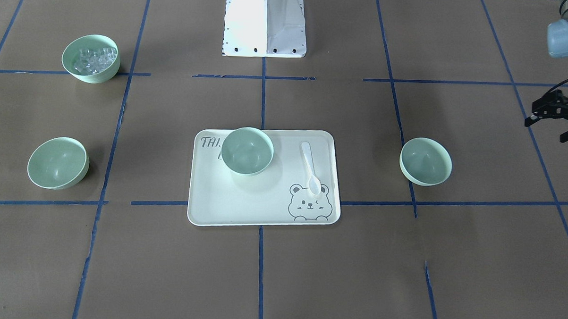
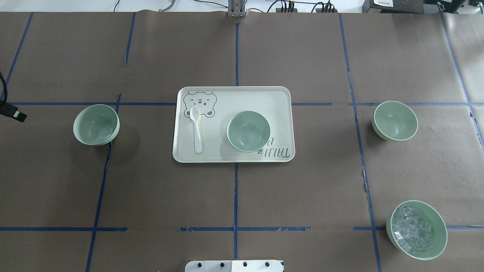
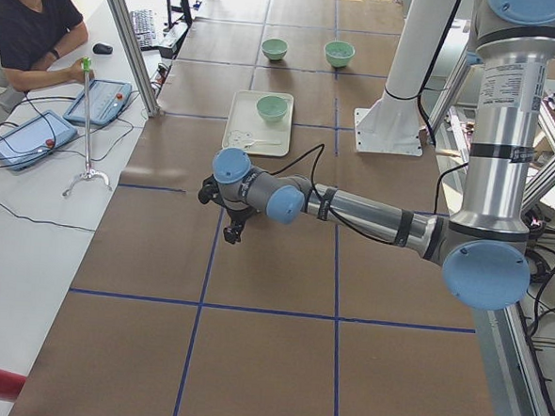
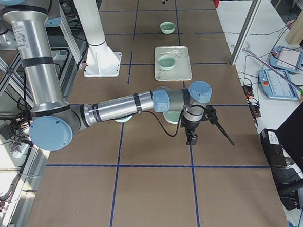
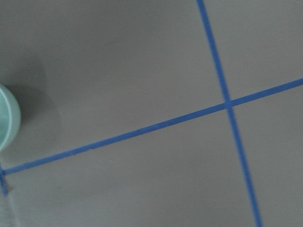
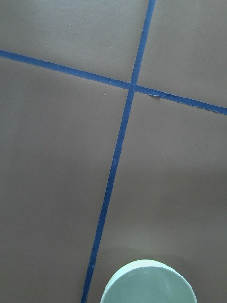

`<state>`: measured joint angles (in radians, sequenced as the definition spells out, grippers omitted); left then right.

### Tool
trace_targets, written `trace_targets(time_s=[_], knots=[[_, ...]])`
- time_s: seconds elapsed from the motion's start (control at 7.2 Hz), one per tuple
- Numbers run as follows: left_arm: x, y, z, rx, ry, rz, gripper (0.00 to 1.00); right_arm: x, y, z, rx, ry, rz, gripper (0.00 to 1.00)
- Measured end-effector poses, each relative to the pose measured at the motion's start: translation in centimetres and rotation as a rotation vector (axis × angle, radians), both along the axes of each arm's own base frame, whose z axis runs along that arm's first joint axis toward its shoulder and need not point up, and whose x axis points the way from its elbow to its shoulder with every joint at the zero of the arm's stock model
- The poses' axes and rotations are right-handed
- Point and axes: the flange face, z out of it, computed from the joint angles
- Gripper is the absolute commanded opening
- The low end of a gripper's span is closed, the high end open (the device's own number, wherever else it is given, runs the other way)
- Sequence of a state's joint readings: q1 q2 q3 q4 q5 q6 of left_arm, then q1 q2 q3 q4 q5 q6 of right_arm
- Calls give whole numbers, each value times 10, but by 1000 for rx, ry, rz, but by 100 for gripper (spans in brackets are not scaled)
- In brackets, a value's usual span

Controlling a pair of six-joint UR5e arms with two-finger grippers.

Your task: Stack green bowls together

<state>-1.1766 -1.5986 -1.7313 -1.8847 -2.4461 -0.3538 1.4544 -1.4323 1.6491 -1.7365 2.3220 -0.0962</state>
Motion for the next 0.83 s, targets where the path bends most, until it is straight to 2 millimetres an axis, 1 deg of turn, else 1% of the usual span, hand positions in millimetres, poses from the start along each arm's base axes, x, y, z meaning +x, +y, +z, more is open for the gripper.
trace_targets(time_s=[0.28,0.42,0.56,0.69,0.83], knots=[[62,-10,-12,-105,-20,-86,100,-1,0,-2,3,-4,0,100],[87,-14,-15,-134,-42,-114,98,-1,0,-3,4,-5,-1,100],[105,-18,-14,-150,-55,-120,94,-3,0,-3,3,-5,-3,100],[119,-21,-12,-160,-65,-114,82,-5,-1,-3,2,-5,-4,100],[131,-21,-9,-165,-73,-103,66,-7,-1,-3,1,-5,-8,100]])
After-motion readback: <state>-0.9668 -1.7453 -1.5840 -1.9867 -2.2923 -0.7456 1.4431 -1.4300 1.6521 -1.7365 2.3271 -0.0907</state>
